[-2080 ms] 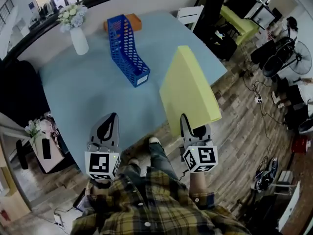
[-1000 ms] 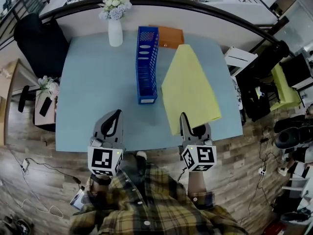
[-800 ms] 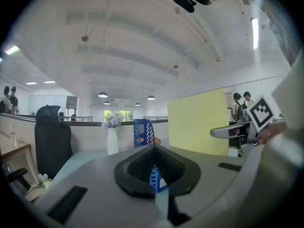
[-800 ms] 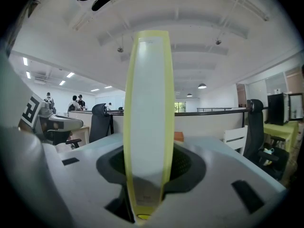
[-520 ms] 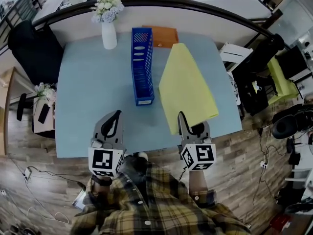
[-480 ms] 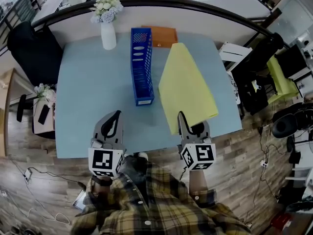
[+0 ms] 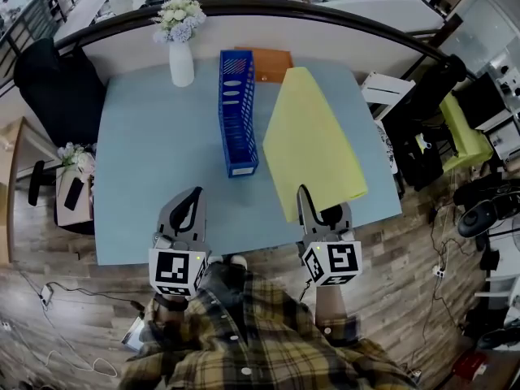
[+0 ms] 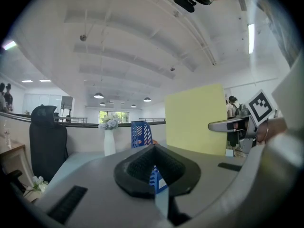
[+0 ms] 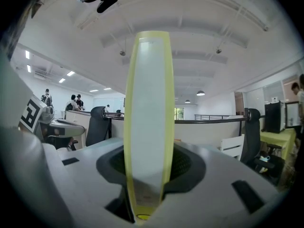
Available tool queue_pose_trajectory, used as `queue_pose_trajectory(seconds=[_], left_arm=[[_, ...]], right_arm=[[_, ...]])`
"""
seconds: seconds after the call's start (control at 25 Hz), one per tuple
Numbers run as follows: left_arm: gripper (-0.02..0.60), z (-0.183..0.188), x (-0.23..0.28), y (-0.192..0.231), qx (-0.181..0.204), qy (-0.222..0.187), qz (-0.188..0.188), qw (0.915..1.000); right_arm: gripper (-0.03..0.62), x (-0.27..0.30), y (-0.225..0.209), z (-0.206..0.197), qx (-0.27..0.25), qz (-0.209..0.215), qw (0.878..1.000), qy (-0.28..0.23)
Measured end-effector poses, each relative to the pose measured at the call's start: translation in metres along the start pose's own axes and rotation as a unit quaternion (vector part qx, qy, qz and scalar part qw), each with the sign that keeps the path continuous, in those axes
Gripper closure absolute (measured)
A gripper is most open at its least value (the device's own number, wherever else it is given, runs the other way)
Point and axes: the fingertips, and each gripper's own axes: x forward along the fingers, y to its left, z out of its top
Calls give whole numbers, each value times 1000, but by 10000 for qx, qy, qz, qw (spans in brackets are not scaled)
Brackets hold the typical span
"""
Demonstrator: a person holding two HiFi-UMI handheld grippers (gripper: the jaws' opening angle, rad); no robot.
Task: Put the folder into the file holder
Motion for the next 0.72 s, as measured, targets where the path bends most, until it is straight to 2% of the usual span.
queue_pose_trajectory(seconds=[0.36,0.72], left_arm=[[588,-3,-11,8,-6,-7,19,10000],[588,-6,-16,16,-31,21,113,9999]], right_arm=[[428,1,18,27,-21,138,9994,-304],[428,22,35,37,23,311,9987,-411]])
